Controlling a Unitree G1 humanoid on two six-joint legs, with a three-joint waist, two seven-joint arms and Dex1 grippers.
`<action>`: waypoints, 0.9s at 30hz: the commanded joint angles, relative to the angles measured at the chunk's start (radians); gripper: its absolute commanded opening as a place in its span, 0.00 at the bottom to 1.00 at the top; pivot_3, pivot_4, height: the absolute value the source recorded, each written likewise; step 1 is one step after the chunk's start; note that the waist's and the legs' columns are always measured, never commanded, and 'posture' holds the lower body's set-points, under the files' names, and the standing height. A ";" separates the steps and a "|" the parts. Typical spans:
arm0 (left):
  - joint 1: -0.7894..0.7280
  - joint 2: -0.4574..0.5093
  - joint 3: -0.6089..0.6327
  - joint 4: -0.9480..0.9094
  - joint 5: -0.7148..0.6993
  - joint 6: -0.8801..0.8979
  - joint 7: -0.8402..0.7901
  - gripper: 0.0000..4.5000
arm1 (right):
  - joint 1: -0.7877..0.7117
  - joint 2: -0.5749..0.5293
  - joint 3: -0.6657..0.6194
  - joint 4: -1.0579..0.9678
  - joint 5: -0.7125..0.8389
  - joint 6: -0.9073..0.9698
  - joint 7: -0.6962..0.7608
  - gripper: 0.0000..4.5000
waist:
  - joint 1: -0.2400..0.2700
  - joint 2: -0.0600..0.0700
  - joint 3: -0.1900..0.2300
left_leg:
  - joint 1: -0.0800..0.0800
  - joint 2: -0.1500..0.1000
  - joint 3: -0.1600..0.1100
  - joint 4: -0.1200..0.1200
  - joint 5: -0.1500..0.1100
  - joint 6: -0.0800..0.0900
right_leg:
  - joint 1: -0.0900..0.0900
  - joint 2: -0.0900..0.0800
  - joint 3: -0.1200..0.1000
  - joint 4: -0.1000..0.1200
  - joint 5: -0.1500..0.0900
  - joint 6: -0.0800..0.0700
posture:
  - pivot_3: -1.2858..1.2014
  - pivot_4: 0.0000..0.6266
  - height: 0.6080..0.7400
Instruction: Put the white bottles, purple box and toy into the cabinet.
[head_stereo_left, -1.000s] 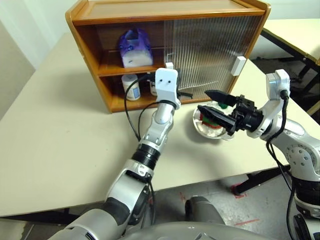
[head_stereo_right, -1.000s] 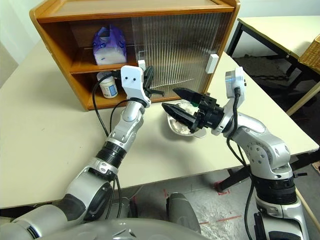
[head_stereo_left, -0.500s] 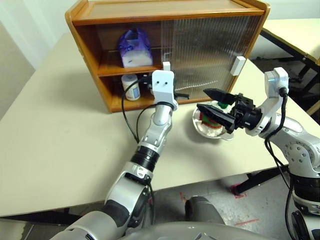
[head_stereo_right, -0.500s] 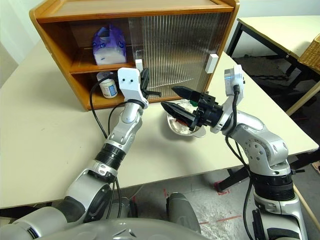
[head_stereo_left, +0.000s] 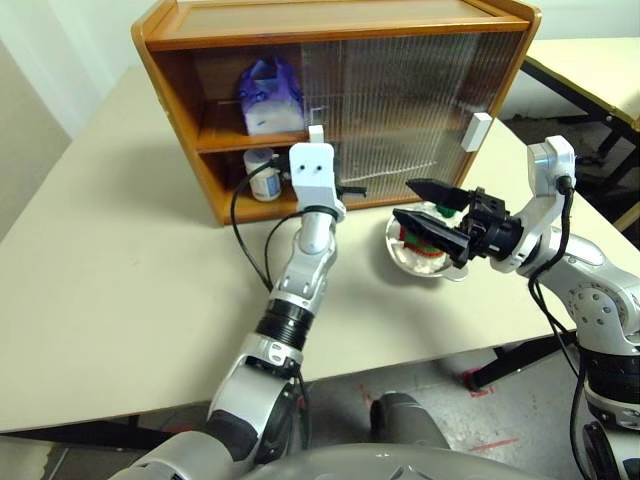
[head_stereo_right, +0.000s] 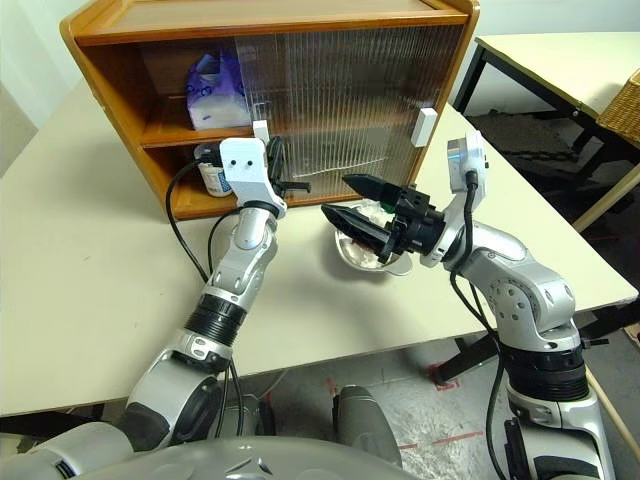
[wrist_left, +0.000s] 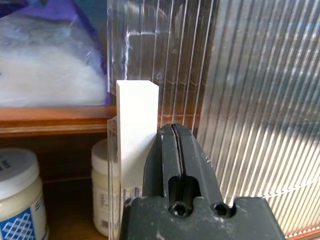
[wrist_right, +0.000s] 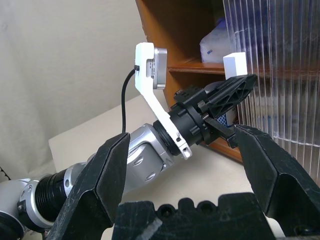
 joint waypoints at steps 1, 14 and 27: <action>0.014 0.000 0.027 -0.017 0.024 0.019 0.026 0.01 | -0.008 0.000 0.011 0.006 -0.007 -0.001 0.005 1.00 | 0.000 0.000 0.000 | 0.000 0.000 0.000 0.000 0.000 0.000 | 0.000 0.000 0.000 0.000 0.000 0.000 | 0.50 0.00 1.00; 0.092 0.033 0.077 -0.159 0.056 0.094 0.049 0.01 | -0.017 0.007 0.016 0.019 -0.011 -0.002 0.012 1.00 | 0.008 0.000 0.000 | 0.000 0.000 0.000 0.000 0.000 0.000 | 0.000 0.000 0.000 0.000 0.000 0.000 | 0.51 0.00 1.00; 0.132 0.065 0.139 -0.236 0.072 0.141 0.080 0.01 | -0.042 0.009 0.028 0.048 -0.016 -0.007 0.027 1.00 | 0.025 -0.001 -0.001 | 0.000 0.000 0.000 0.000 0.000 0.000 | 0.000 0.000 0.000 0.001 0.001 -0.001 | 0.52 0.00 1.00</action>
